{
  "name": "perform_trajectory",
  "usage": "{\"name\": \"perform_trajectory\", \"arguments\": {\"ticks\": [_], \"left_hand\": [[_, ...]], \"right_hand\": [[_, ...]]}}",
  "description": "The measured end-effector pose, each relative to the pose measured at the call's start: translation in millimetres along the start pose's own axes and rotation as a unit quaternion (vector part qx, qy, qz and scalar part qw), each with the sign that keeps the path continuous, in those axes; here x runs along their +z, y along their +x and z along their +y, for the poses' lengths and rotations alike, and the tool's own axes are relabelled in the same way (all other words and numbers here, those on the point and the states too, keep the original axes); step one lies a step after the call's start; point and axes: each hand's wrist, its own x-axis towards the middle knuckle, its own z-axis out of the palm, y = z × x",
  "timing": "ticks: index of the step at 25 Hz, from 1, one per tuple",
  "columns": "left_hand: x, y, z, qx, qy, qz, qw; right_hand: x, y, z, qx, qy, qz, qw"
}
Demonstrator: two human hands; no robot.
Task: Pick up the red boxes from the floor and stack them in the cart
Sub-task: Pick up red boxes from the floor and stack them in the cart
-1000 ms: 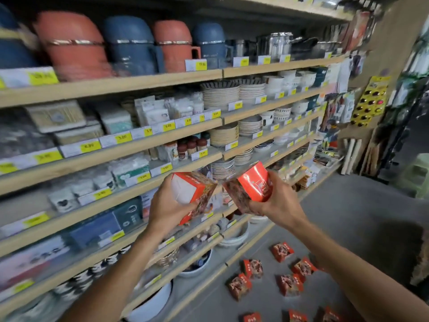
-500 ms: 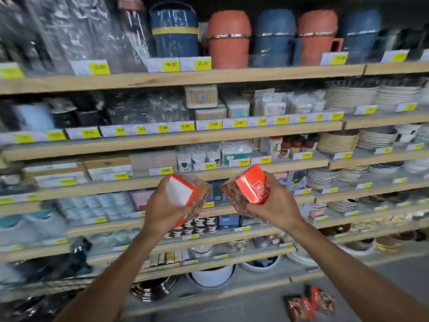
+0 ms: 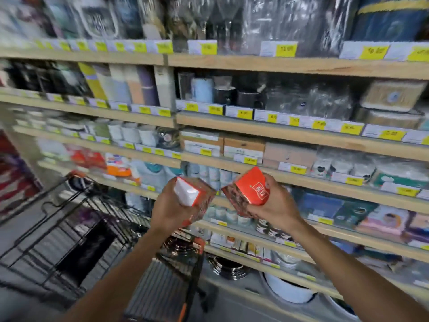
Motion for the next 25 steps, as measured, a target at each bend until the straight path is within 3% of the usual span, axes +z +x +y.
{"name": "perform_trajectory", "arguments": {"ticks": [6, 11, 25], "left_hand": [[-74.0, -3.3, -89.9, -0.078, 0.045, 0.070, 0.994], [-95.3, -16.6, -146.7, -0.158, 0.043, 0.101, 0.981], [-18.5, 31.2, -281.7, -0.386, 0.023, 0.124, 0.914]], "right_hand": [[99.1, 35.4, -59.5, -0.052, 0.010, -0.090, 0.995], [164.8, 58.9, -80.0, -0.080, -0.013, -0.159, 0.984], [362.9, 161.9, -10.9, -0.076, -0.040, -0.365, 0.927]]}}
